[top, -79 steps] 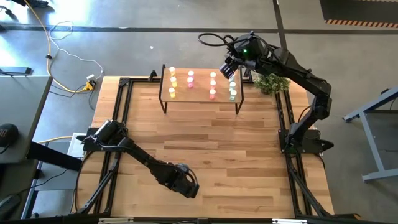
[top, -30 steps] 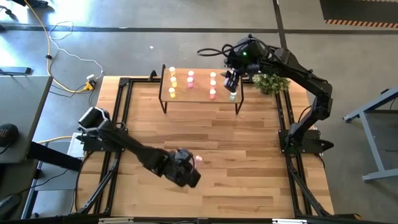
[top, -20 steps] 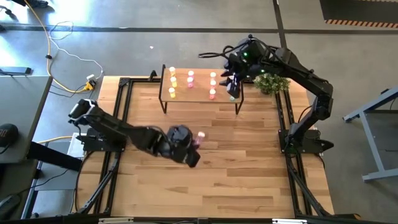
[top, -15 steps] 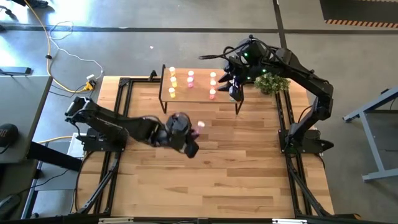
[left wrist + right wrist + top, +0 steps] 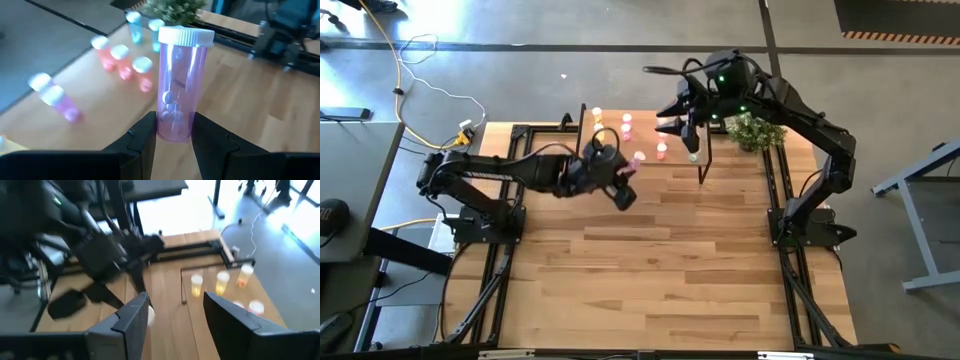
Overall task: Pick and place medicine bottles onto shelf by color
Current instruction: Put the purple pill bottle on the shelf aligned with other purple pill bottles
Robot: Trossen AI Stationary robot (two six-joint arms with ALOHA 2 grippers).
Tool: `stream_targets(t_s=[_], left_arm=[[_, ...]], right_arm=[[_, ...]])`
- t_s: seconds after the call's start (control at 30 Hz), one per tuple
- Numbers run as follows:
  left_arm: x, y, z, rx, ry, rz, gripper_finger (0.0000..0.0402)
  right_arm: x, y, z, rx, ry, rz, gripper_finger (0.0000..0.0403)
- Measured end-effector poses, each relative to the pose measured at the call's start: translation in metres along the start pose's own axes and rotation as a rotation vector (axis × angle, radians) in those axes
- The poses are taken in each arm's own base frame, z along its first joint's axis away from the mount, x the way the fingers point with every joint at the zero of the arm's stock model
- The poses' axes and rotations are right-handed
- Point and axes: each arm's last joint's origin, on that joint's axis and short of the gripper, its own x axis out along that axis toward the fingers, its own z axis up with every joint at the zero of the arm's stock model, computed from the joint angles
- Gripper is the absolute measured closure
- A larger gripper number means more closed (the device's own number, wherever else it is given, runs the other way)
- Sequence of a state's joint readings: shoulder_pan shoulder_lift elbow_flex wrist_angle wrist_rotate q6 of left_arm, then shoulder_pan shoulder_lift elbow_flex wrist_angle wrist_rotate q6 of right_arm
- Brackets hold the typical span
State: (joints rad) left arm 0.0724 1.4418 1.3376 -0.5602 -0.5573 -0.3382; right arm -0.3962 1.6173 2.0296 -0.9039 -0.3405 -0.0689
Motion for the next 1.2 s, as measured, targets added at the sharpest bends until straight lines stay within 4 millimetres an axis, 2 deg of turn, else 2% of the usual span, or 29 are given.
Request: stream_targets(t_s=[0.23,0.33,0.6,0.87,1.2], left_arm=[[0.016,0.028,0.015,0.036,-0.033,0.004,0.0298],[0.021,0.037,0.021,0.045,-0.062,-0.027,0.0298],[0.03,0.057,0.035,0.06,-0.127,-0.123,0.0298],[0.033,0.066,0.039,0.067,-0.15,-0.154,0.0298],[0.033,0.066,0.042,0.086,-0.181,-0.155,0.0298]], right_arm=[[-0.001,-0.001,0.01,-0.016,-0.099,-0.006,0.0187],[0.0,-0.001,0.01,-0.053,-0.102,0.0,0.0183],[0.022,-0.008,0.004,-0.032,-0.047,0.004,0.0182],[0.042,-0.015,-0.002,0.02,0.001,-0.01,0.0182],[0.046,-0.018,-0.013,0.098,0.1,-0.069,0.0183]])
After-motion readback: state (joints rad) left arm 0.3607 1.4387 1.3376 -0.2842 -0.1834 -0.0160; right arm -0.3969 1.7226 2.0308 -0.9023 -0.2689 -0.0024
